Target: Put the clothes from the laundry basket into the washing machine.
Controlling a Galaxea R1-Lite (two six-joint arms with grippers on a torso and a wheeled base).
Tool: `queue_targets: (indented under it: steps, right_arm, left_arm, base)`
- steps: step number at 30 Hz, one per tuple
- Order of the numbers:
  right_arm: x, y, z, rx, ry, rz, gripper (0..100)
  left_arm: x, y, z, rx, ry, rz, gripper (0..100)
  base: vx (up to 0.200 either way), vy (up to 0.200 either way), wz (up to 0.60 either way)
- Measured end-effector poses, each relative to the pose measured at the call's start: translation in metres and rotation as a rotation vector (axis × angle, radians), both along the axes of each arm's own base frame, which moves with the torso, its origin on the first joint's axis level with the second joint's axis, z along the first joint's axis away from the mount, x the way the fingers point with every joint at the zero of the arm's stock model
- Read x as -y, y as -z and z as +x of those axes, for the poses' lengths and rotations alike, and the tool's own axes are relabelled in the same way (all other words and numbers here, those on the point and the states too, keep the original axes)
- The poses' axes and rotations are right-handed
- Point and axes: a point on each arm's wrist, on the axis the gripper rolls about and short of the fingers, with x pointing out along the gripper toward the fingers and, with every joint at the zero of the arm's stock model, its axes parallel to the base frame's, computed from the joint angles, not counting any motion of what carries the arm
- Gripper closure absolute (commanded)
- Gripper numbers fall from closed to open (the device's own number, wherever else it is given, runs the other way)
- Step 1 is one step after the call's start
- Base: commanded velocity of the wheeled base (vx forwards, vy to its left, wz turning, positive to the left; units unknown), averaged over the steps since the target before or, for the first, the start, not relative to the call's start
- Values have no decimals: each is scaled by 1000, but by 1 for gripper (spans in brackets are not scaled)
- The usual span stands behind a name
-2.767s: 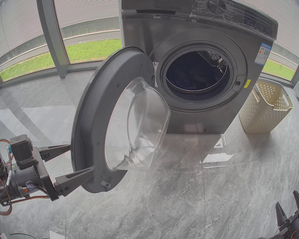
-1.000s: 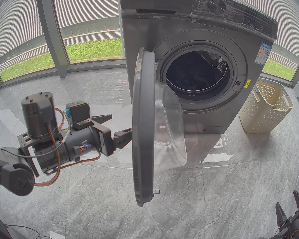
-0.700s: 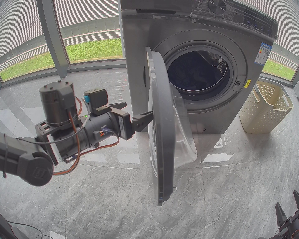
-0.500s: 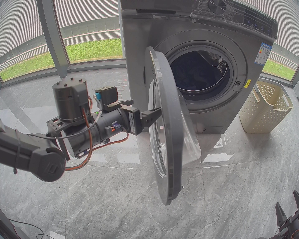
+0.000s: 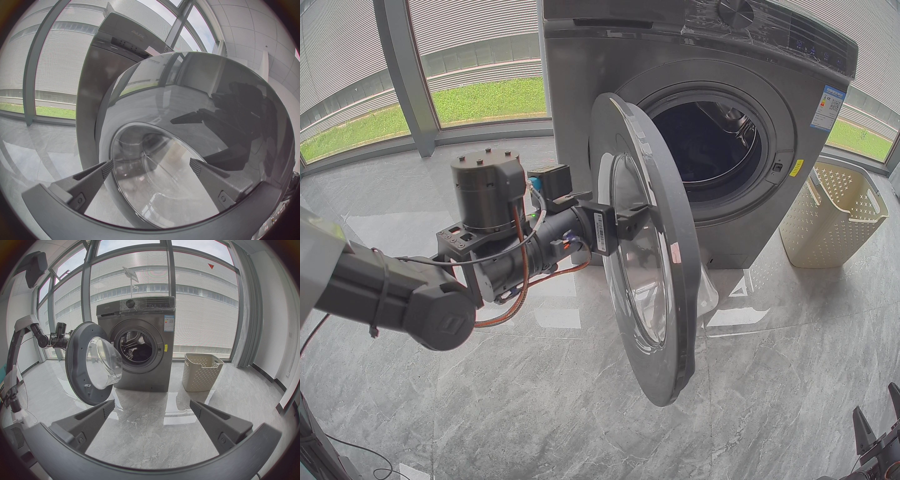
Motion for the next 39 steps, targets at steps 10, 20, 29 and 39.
queue_targets:
  steps: [10,20,29,39]
  right_arm:
    - [0,0,0,0,0,0,0]
    - [0,0,0,0,0,0,0]
    - [0,0,0,1,0,1,0]
    - [0,0,0,1,0,0,0]
  left_arm:
    - [25,-18,21,78,-38,-108,0]
    - [42,-17,39,101,-69,-138,0]
    - [45,-12,46,92,-88,-139,0]
    - [49,-31,69,122,-212,-264,0]
  base:
    - [0,0,0]
    - [0,0,0]
    - [0,0,0]
    - [0,0,0]
